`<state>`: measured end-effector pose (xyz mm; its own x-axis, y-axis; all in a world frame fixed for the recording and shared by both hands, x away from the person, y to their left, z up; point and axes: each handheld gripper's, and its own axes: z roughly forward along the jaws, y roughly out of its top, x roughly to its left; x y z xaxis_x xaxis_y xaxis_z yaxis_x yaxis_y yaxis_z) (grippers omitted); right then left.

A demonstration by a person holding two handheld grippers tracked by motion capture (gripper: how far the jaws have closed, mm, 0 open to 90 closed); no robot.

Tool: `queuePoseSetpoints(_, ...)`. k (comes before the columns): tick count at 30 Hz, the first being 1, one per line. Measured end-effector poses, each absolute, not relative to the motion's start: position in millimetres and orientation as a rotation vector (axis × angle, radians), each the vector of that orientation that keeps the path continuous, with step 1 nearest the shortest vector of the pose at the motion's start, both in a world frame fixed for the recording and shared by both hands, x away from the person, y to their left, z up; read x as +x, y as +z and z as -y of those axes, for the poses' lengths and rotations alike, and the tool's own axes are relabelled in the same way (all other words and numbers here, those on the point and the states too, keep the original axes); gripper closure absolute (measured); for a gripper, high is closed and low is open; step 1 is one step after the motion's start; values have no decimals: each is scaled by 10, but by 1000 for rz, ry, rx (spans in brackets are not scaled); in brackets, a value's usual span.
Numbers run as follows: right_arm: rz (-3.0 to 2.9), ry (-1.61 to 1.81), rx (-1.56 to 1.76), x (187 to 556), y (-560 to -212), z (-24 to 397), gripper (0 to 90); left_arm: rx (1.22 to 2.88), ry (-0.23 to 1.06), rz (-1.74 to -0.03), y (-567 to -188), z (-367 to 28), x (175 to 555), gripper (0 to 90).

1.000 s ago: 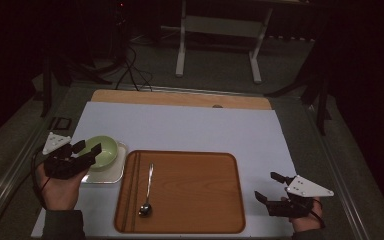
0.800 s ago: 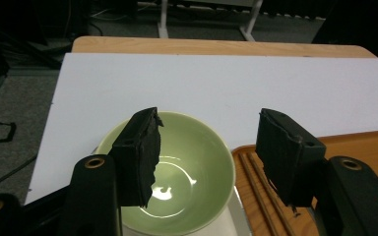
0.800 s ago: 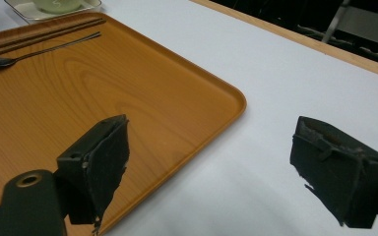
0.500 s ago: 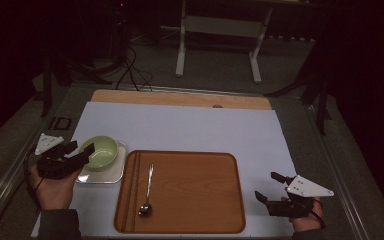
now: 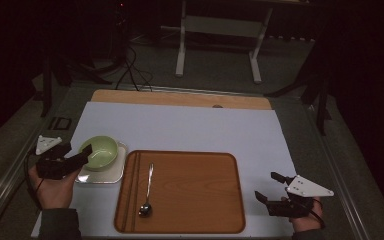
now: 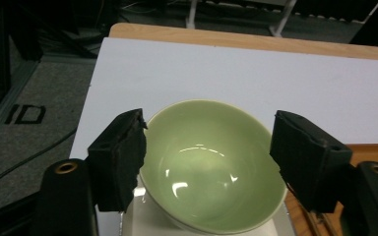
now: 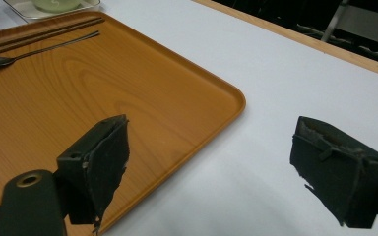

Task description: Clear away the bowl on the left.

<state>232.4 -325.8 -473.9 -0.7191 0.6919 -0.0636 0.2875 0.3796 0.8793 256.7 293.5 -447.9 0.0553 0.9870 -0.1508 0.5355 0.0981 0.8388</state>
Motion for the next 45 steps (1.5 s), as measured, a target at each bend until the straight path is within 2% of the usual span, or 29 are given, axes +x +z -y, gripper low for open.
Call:
queuePoseSetpoints(15, -2225, 1286, 843, 2326, -4740, 3256, 147, 1553, 736, -1663, -4635, -2933, 2668, 219)
queuePoseSetpoints(22, -2224, 1286, 843, 2325, -4739, 3255, 148, 1569, 714, -1698, -4741, -2965, 2723, 218)
queuePoseSetpoints(40, -2223, 1286, 844, 2324, -4737, 3250, 148, 1543, 609, -1808, -4988, -3053, 2828, 293)
queuePoseSetpoints(45, -2223, 1287, 845, 2323, -4737, 3247, 148, 1563, 559, -1813, -5055, -3051, 2855, 366)
